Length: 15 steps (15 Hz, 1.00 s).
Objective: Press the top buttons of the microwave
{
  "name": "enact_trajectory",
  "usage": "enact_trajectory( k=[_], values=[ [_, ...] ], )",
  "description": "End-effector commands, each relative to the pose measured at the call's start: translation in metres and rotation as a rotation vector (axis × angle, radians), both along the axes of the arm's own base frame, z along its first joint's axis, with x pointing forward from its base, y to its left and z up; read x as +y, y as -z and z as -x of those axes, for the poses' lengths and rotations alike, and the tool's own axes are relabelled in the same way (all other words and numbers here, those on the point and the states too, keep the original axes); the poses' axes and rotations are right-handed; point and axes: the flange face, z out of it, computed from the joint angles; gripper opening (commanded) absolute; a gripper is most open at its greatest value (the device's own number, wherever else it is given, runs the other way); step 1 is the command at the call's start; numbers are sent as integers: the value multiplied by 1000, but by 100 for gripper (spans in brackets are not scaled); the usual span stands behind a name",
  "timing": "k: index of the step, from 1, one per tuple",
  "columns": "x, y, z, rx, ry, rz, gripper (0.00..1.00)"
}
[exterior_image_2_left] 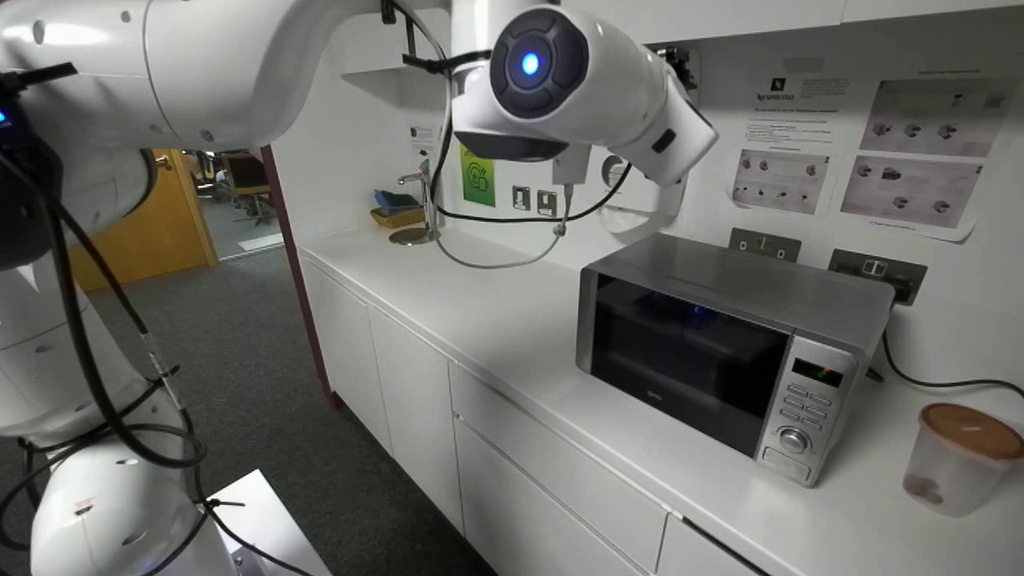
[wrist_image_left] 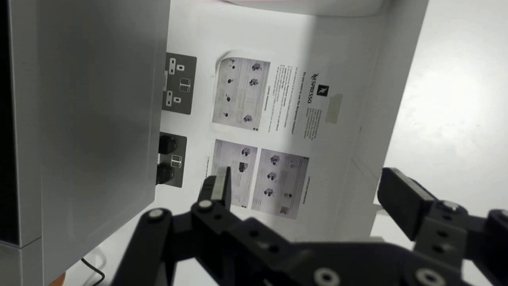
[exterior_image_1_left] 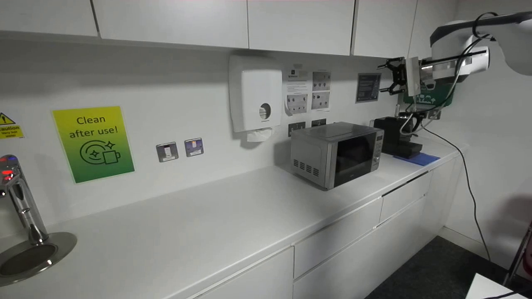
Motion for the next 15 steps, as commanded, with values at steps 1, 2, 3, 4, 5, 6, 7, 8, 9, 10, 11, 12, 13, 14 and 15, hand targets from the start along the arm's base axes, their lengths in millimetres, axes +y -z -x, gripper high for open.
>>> enact_trajectory(
  k=[1,2,3,4,5,6,7,8,9,10,11,12,13,14,15],
  values=[
    [-21,31,-6,-23,5,62,100],
    [-25,39,-7,-25,7,78,100],
    [-28,48,-8,-26,4,94,100],
    [-30,55,-10,-27,1,105,100],
    [-32,61,-10,-27,-1,120,100],
    [-35,67,-12,-33,-1,136,100],
    [-38,71,-13,-38,4,145,100],
    [-42,73,-13,-52,13,152,100],
    [-45,75,-13,-60,22,152,100],
    [-49,77,-13,-70,35,149,100],
    [-54,80,-11,-70,49,145,100],
    [-59,83,-9,-55,64,142,100],
    [-62,85,-6,-12,71,138,100],
    [-53,86,-10,-21,57,137,100],
    [-57,88,-8,-14,62,139,100]
  ],
)
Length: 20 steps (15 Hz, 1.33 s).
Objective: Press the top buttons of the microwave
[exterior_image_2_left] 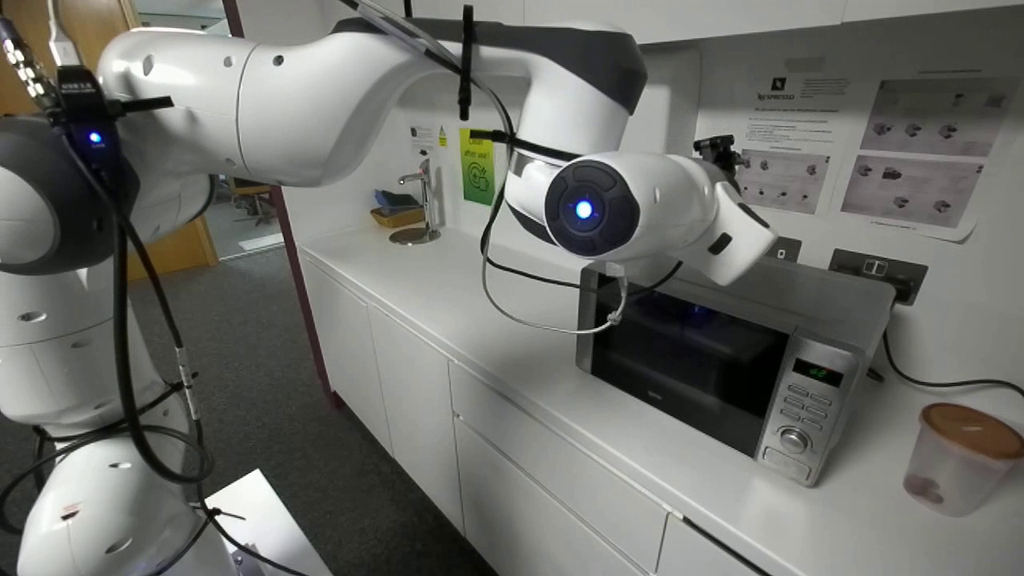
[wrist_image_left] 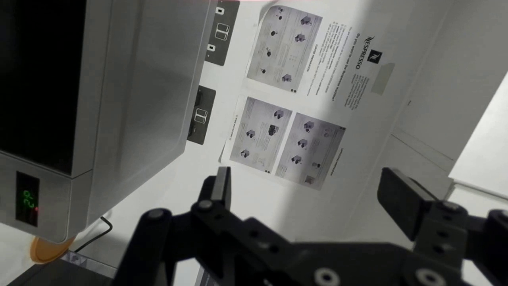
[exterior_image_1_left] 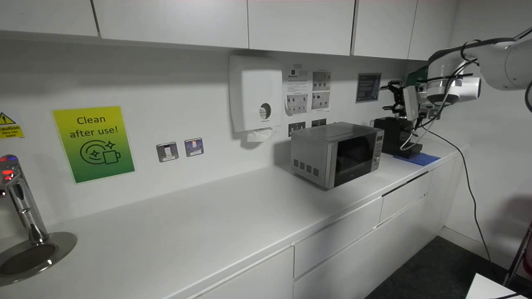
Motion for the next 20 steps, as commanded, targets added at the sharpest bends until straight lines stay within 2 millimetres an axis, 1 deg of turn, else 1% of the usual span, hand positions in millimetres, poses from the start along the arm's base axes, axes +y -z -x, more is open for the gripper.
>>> enact_trajectory(
  k=[1,7,9,11,14,16,18,20],
  values=[
    [-2,1,0,4,3,-1,100],
    [-3,2,0,7,4,-1,100],
    [-16,15,-5,16,12,6,100],
    [-35,34,-6,41,26,3,100],
    [-63,76,-4,98,58,-15,100],
    [-79,99,-1,130,81,-27,100],
    [-91,115,3,141,95,-26,100],
    [-95,121,10,125,90,-17,100]
  ],
)
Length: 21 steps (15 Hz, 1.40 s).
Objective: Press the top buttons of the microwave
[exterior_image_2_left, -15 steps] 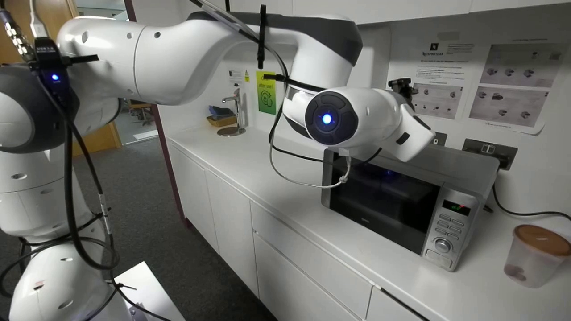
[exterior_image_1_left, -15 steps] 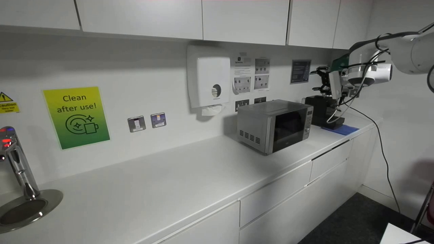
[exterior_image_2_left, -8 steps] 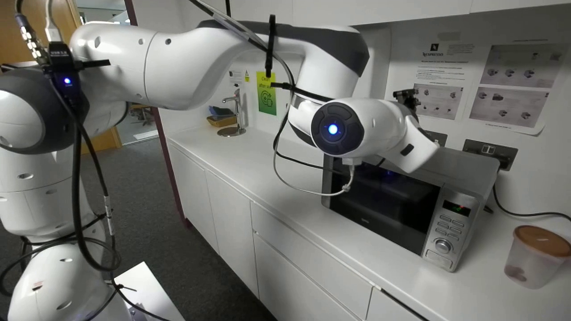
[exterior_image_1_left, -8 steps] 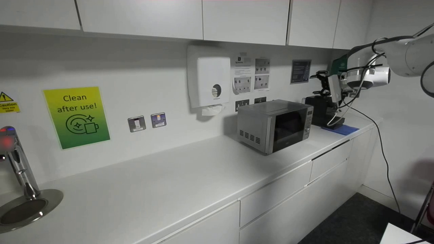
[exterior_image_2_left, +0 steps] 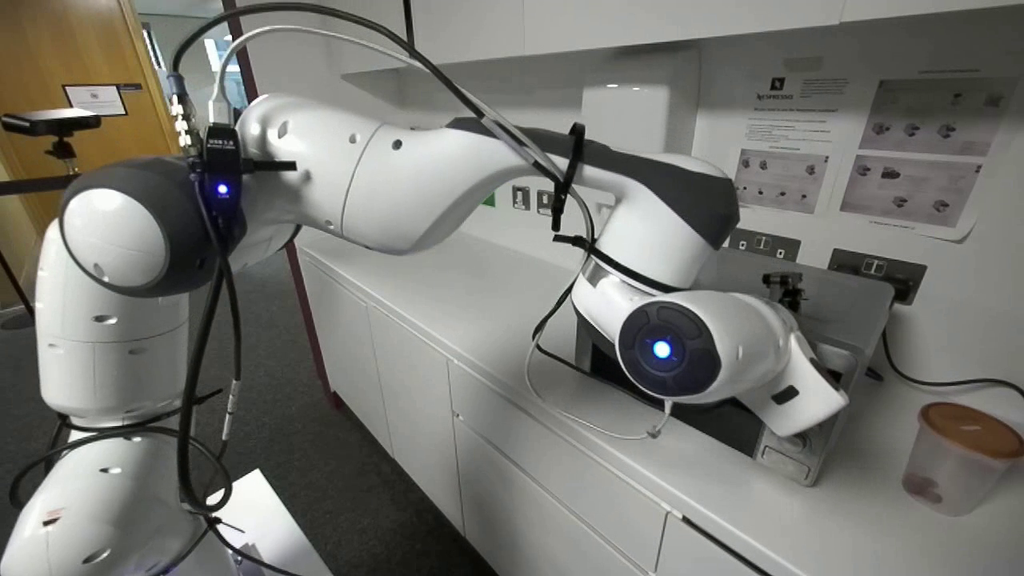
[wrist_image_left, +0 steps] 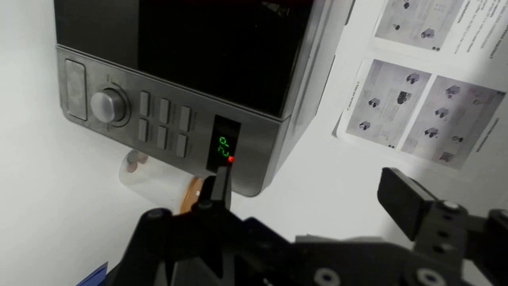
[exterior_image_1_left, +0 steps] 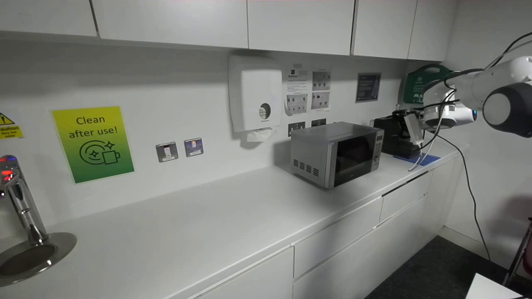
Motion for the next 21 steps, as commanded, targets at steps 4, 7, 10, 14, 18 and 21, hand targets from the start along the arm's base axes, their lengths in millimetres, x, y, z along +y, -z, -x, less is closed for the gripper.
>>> enact_trajectory(
  k=[4,7,10,14,18,21],
  values=[
    [-18,4,12,-137,-34,67,100],
    [-29,28,9,-151,-14,72,100],
    [-39,64,1,-105,26,44,100],
    [-38,100,-12,-76,40,-2,100],
    [-34,108,-25,-68,29,-20,100],
    [-31,105,-31,-72,27,-18,74]
  ],
)
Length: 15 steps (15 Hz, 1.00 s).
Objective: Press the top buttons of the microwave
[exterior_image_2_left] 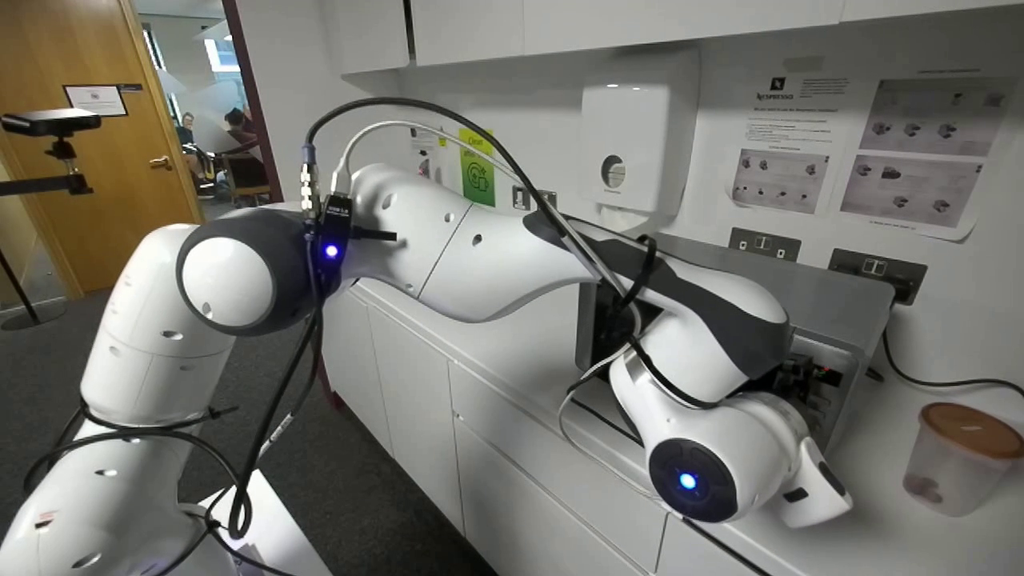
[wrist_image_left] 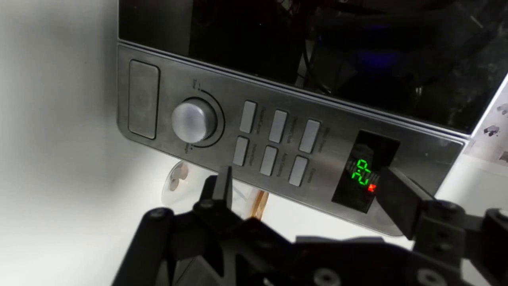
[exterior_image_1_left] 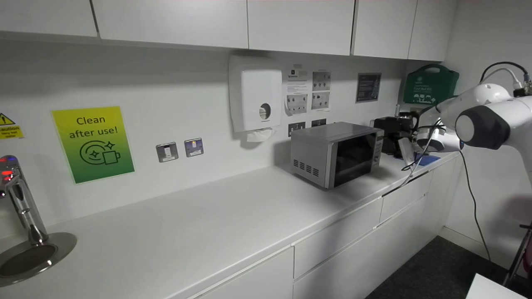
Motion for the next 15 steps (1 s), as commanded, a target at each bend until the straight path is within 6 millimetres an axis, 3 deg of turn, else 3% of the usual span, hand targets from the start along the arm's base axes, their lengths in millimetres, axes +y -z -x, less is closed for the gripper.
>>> enact_trajectory(
  k=[1,9,15],
  values=[
    [-2,-12,-12,-27,24,-2,68],
    [-4,-9,-14,-30,25,5,3],
    [-6,-9,-14,-34,43,1,0]
  ],
)
